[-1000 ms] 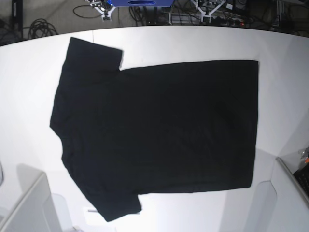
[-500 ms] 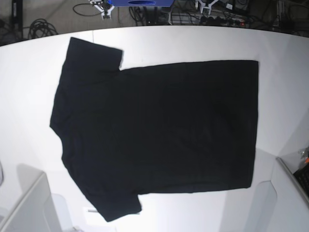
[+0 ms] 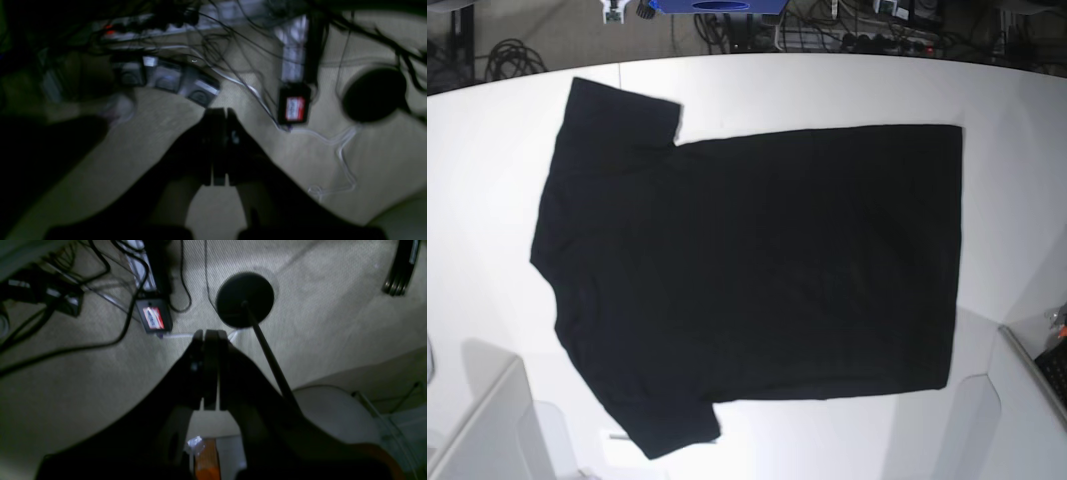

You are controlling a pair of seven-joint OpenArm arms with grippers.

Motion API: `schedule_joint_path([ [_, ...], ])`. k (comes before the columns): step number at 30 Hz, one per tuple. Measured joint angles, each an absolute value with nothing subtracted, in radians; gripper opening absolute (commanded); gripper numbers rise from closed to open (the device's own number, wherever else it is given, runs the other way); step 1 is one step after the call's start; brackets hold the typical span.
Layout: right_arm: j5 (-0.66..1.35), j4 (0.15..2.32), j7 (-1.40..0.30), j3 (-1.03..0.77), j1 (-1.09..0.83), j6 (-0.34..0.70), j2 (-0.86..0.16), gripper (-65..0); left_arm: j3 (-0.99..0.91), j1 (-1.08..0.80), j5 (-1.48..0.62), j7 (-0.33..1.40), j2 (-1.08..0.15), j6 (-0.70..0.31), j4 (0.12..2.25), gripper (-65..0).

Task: Fold the T-shirt properly
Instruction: 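Lower both grippers to the shoulder corners of the black T-shirt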

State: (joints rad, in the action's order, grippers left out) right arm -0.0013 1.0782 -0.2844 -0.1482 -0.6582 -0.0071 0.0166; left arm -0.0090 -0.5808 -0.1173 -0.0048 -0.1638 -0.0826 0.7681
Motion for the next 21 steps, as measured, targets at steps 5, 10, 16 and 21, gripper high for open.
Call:
schedule_joint_path([
  [5,-0.001,1.261,-0.298,-0.254,-0.745,-0.006,0.068,-65.0,-0.007,-0.737,-0.373,0.001,-0.289,-0.083,0.995,-65.0],
  [10,-0.002,1.433,-0.300,-0.307,-0.809,-0.007,0.088,-65.0,-0.012,-0.867,-0.446,0.007,-0.379,-0.077,1.252,-65.0],
  [16,0.005,1.681,-0.310,-0.380,-0.851,-0.003,0.126,-65.0,-0.005,-0.964,-0.446,0.005,-0.388,-0.085,1.461,-65.0],
  [21,0.171,1.873,-0.312,-0.398,-0.869,-0.002,0.129,-65.0,-0.079,-1.064,-0.447,0.016,-0.382,-0.102,1.656,-65.0],
])
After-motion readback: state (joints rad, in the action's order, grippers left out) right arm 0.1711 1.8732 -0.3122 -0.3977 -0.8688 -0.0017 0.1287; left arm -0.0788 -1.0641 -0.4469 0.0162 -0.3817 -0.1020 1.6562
